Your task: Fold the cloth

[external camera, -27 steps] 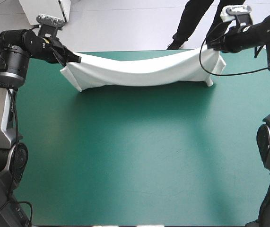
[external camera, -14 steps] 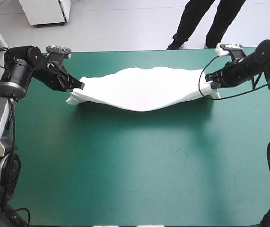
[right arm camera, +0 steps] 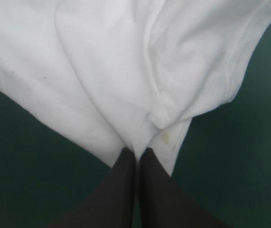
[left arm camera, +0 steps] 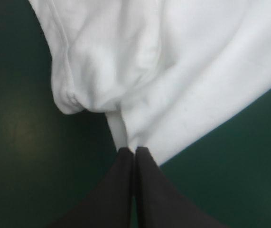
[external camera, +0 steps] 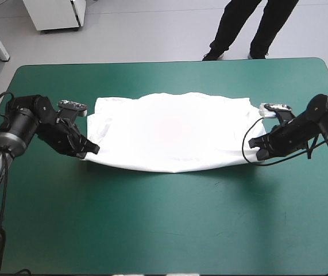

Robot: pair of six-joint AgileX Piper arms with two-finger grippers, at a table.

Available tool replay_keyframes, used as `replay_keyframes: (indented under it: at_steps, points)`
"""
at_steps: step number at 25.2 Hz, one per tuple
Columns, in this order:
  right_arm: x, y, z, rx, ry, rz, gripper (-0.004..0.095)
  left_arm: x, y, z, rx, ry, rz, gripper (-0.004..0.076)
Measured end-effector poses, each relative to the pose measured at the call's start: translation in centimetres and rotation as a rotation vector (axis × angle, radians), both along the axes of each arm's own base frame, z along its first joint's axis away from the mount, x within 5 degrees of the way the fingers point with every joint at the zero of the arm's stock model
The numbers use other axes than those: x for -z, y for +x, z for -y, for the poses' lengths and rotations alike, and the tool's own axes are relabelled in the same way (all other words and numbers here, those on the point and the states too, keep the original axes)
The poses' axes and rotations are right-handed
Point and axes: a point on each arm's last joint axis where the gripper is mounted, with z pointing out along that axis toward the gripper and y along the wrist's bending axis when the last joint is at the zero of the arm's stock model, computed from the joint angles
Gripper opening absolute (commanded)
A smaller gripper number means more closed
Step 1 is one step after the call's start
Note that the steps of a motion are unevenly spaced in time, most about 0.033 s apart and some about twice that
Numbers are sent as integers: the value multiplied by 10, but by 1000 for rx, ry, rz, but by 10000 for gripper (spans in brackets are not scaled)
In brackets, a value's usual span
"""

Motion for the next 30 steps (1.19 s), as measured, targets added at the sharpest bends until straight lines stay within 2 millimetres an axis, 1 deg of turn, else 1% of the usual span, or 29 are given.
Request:
replay_keyframes:
  at_steps: [4,11,14,16,21,22,24,26,28,30]
  points:
    - [12,-14,-2,-31,-46,-33,-13,12,-15,-1,5,4,-40,-22]
    - [25,-26,-14,-87,-101,-84,-6,27,-35,-3,15,10,-89,-21]
    - [27,-29,-15,-94,-97,-109,88,27,-39,-3,16,10,-88,6]
    - [26,-30,-15,-98,-96,-119,161,26,-41,-3,16,10,-85,40]
    - [16,-36,-15,-91,-95,-100,351,26,-42,-3,15,9,-83,125]
    - [14,-38,-15,-88,-95,-95,374,25,-42,-3,13,9,-80,160]
    - [3,-44,-14,-81,-102,-61,380,19,-47,-4,7,8,-57,214]
    - [-10,-52,-14,-74,-114,-17,380,7,-57,-7,3,27,-9,256]
    - [-24,-61,-13,-50,-124,31,380,-14,-72,-11,3,52,80,269]
    - [-34,-63,-12,-34,-138,80,380,-42,-80,-13,-11,56,214,271]
